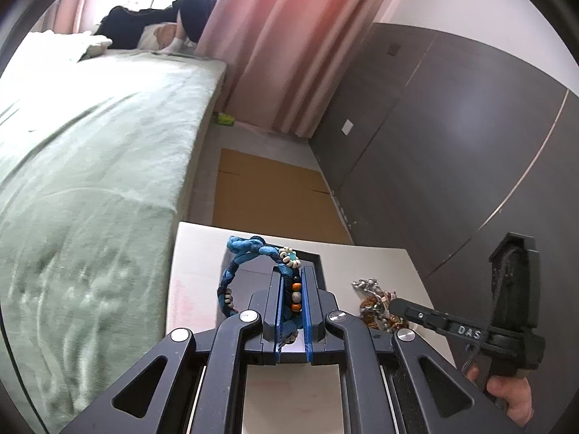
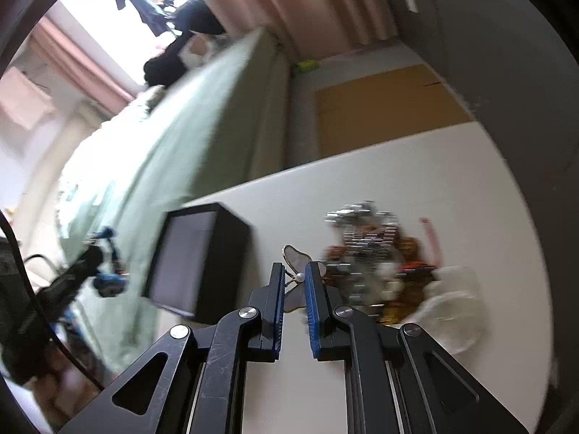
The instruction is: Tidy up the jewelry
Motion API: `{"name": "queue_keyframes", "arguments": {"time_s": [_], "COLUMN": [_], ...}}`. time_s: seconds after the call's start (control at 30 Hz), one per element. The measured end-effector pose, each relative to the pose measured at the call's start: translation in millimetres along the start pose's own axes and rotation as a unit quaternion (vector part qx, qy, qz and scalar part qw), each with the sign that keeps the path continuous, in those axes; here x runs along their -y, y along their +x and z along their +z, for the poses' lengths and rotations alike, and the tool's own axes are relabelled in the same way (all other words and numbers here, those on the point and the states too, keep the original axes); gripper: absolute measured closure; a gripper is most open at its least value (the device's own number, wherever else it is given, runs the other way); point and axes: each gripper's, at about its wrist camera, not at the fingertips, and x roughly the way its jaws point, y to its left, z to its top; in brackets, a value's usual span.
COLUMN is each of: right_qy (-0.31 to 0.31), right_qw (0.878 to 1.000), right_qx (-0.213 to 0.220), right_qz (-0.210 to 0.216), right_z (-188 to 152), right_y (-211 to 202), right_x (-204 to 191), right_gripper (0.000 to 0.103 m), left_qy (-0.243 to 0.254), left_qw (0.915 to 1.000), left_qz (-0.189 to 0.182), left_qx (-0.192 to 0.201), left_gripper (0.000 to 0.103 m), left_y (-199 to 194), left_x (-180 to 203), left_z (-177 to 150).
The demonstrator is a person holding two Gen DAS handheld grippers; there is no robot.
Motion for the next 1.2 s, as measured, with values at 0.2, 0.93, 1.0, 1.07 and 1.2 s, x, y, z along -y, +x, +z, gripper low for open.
{"name": "queue_keyframes", "arguments": {"time_s": [0.2,0.93,1.0,1.07,1.2], "right_qy": [-0.026,-0.019,-0.022,-0.019,-0.004], "right_qw": [0.998,0.996,0.996,0.997,0.998], "right_qx": [0.005,-0.052,-0.048,-0.044,-0.034], "right_qz": [0.053,0.071,0.067,0.064,0.061], "right_z": [-8.0,-7.6,-7.3,-6.7,-5.7], "right_y": [13.0,47.3,42.9,38.0,23.6], "right_x": [-42.9,-64.5,-62.9,-58.7,-44.6], "right_gripper": [0.09,0.066,0.065,0.065,0.065], "left_qy": [-0.022,-0.044,-0.039,-0.035,-0.022], "left_qw": [0.9997,0.9987,0.9988,0.9989,0.9991], "left_qz": [-0.002,-0.017,-0.017,-0.016,-0.01], "left_qx": [0.001,-0.021,-0.023,-0.027,-0.035], "left_gripper": [0.094,0.094,0.094,0.094,0.094], "left_y": [-3.3,9.1,12.2,16.9,27.1], "left_x": [-16.1,-22.7,-18.2,-13.2,-3.1], "left_z": [3.8,4.9,3.7,2.3,-0.3]}}
